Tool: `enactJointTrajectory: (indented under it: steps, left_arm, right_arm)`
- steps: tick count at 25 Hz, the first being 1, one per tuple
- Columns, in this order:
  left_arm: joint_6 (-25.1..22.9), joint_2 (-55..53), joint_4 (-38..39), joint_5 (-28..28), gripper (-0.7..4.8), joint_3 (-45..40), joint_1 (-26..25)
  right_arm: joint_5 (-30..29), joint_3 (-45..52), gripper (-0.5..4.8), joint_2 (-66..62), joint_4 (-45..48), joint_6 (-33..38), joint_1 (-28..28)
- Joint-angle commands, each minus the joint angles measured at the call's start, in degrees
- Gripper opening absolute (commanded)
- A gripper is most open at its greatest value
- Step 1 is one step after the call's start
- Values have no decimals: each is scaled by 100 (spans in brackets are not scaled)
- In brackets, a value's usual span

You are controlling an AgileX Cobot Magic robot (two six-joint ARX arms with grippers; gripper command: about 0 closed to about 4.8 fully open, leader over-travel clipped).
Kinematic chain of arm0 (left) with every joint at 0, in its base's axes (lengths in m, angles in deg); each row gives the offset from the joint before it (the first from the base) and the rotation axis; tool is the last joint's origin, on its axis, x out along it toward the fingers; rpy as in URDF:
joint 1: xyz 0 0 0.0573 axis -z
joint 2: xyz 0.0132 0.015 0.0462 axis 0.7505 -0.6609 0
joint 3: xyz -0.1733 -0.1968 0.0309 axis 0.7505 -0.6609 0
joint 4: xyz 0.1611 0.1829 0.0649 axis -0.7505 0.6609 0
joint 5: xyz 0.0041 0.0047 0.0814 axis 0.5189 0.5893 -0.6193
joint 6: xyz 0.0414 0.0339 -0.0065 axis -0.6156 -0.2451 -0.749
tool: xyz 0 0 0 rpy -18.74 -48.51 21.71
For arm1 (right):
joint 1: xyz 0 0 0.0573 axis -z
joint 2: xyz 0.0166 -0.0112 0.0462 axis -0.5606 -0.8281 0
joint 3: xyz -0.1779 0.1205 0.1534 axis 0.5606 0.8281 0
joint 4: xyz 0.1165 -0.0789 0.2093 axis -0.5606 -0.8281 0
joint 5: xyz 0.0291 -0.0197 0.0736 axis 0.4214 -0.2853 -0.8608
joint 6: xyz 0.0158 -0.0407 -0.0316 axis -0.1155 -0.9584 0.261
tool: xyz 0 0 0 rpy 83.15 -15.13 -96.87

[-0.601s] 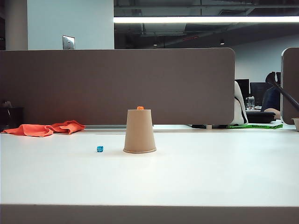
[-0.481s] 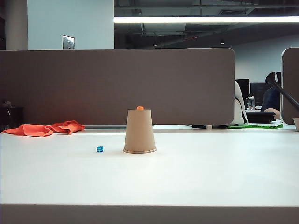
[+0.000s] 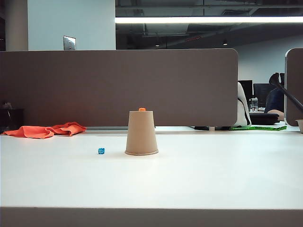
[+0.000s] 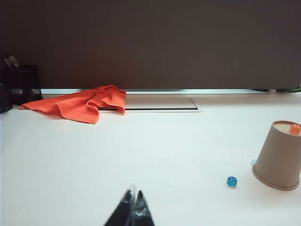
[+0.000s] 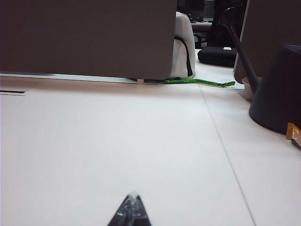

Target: Throw the dice onto the paper cup, compare its value with the values of the other dice on the table, place the die with the higher value on the paper cup, and take no action if both dice have the same value.

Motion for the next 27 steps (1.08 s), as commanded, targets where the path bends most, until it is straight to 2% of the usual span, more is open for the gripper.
enactJointTrajectory:
  steps: [1, 11, 16, 19, 24, 27]
  left_arm:
    - [17, -4, -46, 22, -5, 20, 7]
    - [-94, -4, -125, 26, -5, 22, 7]
    - [-284, -4, -85, 138, -5, 94, 7]
    - [-286, -31, 295, 177, -5, 396, 7]
    - [-310, -426, 581, 662, -5, 739, 9]
    - [-479, -887, 579, 1034, -5, 914, 15]
  right_arm:
    - [33, 9, -5, 4, 57, 7, -7]
    - [31, -142, -5, 4, 57, -7, -7]
    - [33, -442, -5, 4, 28, -369, -7]
    - [37, -981, -5, -79, -546, -511, -7]
    - [33, -1580, -5, -448, -1086, -610, -7]
    - [33, -1930, -5, -778, -1154, -643, -7]
